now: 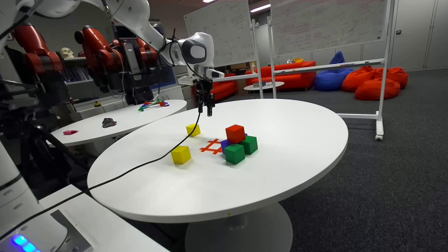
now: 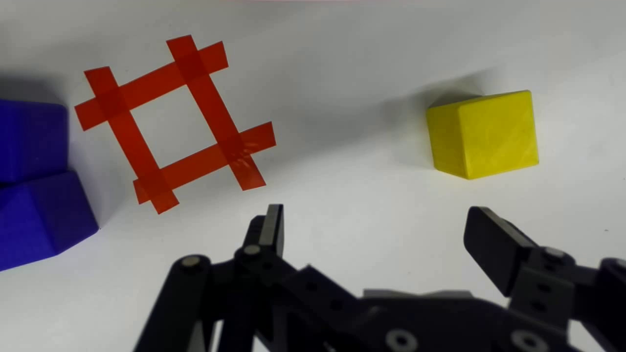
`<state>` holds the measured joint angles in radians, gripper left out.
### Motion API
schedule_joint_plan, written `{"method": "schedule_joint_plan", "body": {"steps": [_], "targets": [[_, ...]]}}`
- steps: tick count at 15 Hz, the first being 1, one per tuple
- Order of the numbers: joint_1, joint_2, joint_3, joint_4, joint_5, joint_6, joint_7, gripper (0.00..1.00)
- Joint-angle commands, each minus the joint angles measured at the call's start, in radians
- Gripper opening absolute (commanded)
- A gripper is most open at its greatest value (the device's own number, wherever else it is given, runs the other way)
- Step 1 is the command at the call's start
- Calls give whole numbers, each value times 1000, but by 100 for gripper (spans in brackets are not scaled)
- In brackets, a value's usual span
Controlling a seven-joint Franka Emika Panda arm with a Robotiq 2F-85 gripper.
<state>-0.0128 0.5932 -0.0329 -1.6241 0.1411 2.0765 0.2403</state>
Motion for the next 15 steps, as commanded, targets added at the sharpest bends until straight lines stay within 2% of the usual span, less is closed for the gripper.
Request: {"method": "schedule_joint_plan", "body": {"steps": [1, 7, 15], "targets": [[18, 0, -37, -6, -44, 15, 64, 100], [-27, -8, -118, -38, -72, 39, 131, 100], [-88, 0, -171, -70, -58, 67, 162, 100]]}}
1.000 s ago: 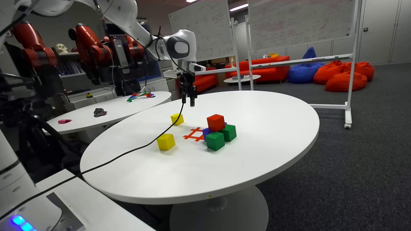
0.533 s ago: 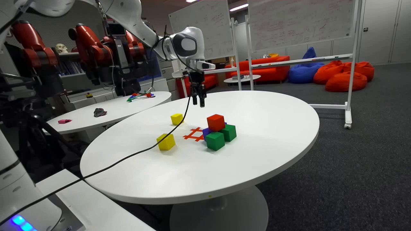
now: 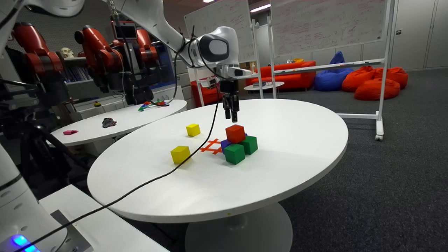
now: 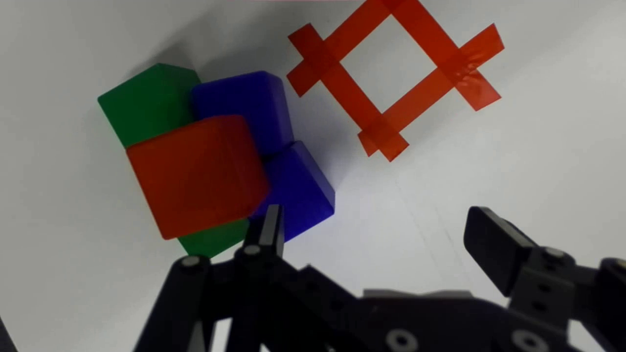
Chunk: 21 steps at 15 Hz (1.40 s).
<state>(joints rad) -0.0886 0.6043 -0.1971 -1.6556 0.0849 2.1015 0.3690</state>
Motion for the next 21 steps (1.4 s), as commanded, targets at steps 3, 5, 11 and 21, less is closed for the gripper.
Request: {"method": "schedule_joint_plan", "body": {"steps": [3, 5, 11, 21], "targets": [[-17, -3, -15, -41, -7, 46, 46, 100], [-16, 2, -16, -39, -11, 41, 49, 100], [-24, 16, -7, -1, -5, 2, 29, 100], [-5, 9, -28, 0, -48, -3, 58, 100]]}}
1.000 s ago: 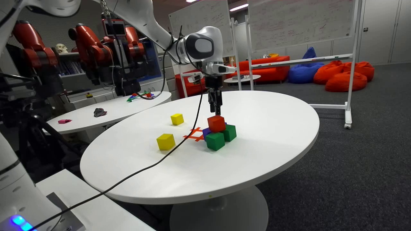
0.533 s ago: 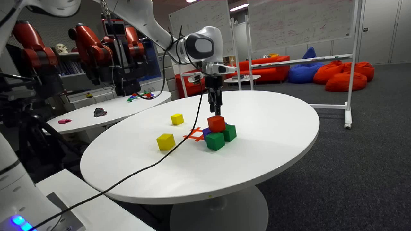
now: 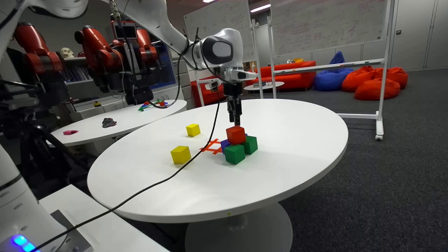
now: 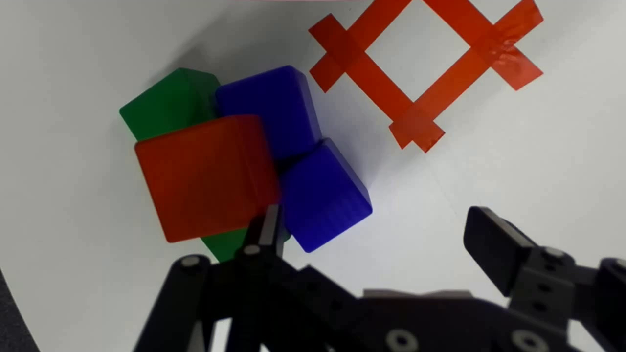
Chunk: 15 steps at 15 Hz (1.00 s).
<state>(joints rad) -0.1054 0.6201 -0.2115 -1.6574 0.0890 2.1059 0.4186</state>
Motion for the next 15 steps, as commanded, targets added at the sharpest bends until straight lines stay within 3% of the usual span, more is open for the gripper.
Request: {"method": "schedule_joint_plan", "body": {"steps": [1, 5, 6, 15], "targets": [[33, -4, -34, 2, -115, -11, 16, 100], [70, -4, -73, -14, -328, -1, 11, 100], [38, 1, -40, 4, -268, -6, 3, 100], [49, 2, -50, 3, -313, -6, 3, 100]]}}
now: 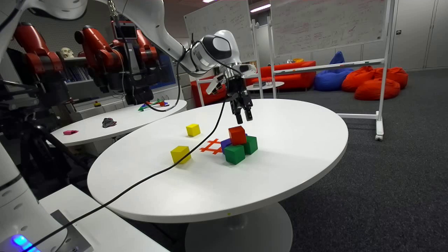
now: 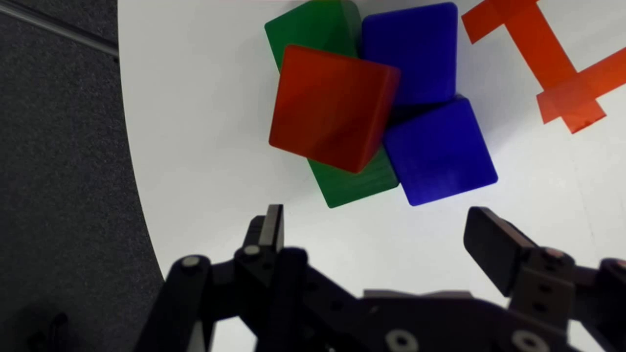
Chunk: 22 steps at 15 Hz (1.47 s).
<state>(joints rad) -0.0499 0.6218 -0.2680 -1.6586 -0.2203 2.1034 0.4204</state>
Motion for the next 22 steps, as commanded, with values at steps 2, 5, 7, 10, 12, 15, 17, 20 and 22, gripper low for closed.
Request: {"method": "schedule_joint_plan", "body": {"steps": [2, 5, 7, 10, 12, 15, 17, 20, 22], "targets": [[-7, 1, 7, 4, -4, -4, 1, 100], [-33, -18, 57, -18, 39, 22, -112, 100], [-41, -22, 86, -22, 43, 15, -199, 100], [-48, -11, 109, -12, 44, 7, -281, 100], [-43, -7, 105, -14, 25, 17, -303, 100], [-29, 1, 96, 3, 24, -1, -270, 100], [-31, 1, 96, 3, 24, -1, -274, 100], [-30, 2, 93, 3, 22, -1, -268, 100], [-28, 6, 84, 2, 9, -1, -258, 100]]}}
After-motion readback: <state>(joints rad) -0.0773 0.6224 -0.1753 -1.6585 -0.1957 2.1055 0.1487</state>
